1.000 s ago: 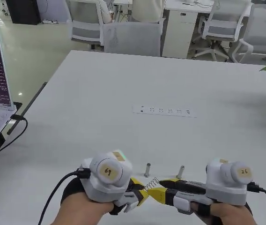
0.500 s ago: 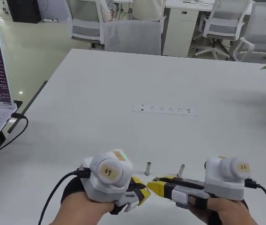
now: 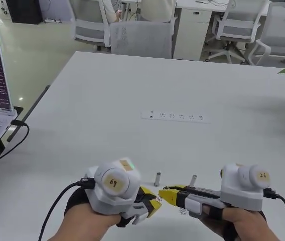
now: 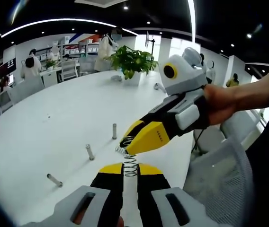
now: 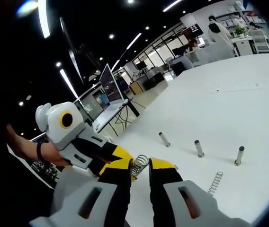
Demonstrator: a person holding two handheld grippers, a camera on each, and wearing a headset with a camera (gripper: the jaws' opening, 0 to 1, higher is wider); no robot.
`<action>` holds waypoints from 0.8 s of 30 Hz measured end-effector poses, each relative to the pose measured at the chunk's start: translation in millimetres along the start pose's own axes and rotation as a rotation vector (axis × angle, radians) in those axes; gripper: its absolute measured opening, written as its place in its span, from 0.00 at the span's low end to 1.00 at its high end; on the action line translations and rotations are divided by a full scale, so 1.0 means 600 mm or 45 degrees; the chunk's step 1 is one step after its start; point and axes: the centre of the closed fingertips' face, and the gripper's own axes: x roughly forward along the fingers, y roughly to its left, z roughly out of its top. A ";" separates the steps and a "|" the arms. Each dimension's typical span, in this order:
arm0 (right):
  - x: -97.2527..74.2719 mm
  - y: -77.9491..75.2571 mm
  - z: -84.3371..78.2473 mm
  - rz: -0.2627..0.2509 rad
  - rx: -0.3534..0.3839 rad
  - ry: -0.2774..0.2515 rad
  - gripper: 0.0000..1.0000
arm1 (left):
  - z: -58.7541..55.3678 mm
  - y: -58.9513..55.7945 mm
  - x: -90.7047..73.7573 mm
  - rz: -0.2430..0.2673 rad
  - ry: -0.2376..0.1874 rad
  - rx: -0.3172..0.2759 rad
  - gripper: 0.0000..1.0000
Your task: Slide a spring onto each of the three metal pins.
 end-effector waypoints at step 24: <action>-0.015 0.033 0.042 0.032 -0.243 0.121 0.09 | 0.049 -0.001 -0.012 -0.065 -0.231 0.043 0.02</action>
